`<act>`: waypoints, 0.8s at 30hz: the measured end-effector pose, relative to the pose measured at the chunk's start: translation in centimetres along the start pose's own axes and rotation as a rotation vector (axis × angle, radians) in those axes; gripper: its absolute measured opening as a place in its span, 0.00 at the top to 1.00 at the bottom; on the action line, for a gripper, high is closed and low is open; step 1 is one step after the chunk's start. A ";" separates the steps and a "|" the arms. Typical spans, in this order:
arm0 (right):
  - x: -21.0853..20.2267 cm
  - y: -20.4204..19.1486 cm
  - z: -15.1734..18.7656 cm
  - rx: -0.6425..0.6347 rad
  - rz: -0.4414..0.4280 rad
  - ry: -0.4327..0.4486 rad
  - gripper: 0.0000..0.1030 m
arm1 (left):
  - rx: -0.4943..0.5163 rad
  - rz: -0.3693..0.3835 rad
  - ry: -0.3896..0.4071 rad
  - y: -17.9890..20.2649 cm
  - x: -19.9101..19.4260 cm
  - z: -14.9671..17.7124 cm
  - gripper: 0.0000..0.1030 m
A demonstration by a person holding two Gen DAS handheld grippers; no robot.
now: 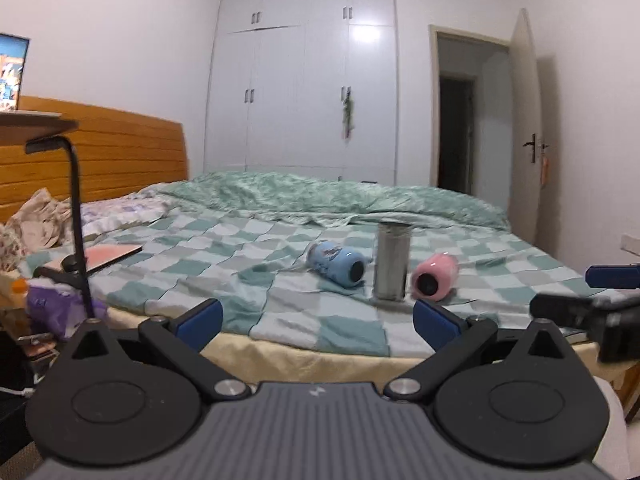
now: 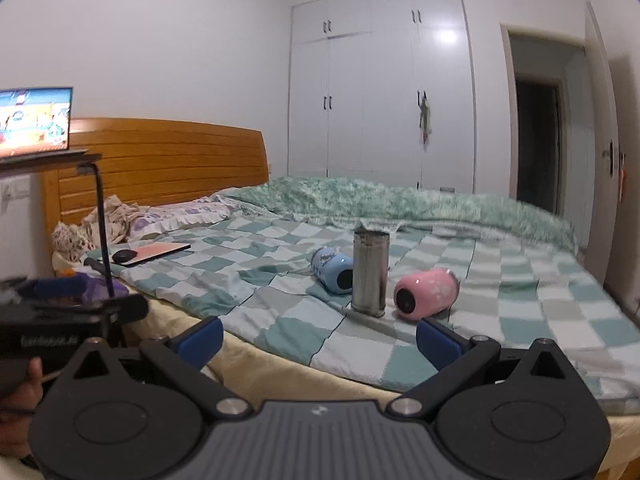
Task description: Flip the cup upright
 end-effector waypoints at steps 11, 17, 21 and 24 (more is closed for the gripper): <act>-0.7 1.3 0.0 0.022 0.011 0.022 0.00 | -0.008 0.035 0.031 1.4 -0.1 -0.8 0.00; -0.8 2.0 0.2 0.052 0.020 0.032 0.00 | 0.006 0.056 0.025 1.8 0.1 -0.6 0.00; -0.6 1.5 0.3 0.044 0.017 0.026 0.00 | 0.004 0.059 0.024 1.8 0.1 -0.5 0.00; -0.6 1.4 0.3 0.041 0.015 0.026 0.00 | -0.002 0.057 0.023 1.8 0.0 -0.5 0.00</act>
Point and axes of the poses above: each gripper's, at about its wrist camera, not at the fingertips, and x roughly the way its jaws point, y to its right, z to its underside, the point moved 7 cm from there along x, roughly the way its jaws point, and after that the axes turned 1 degree about x, right-handed, at the moved point
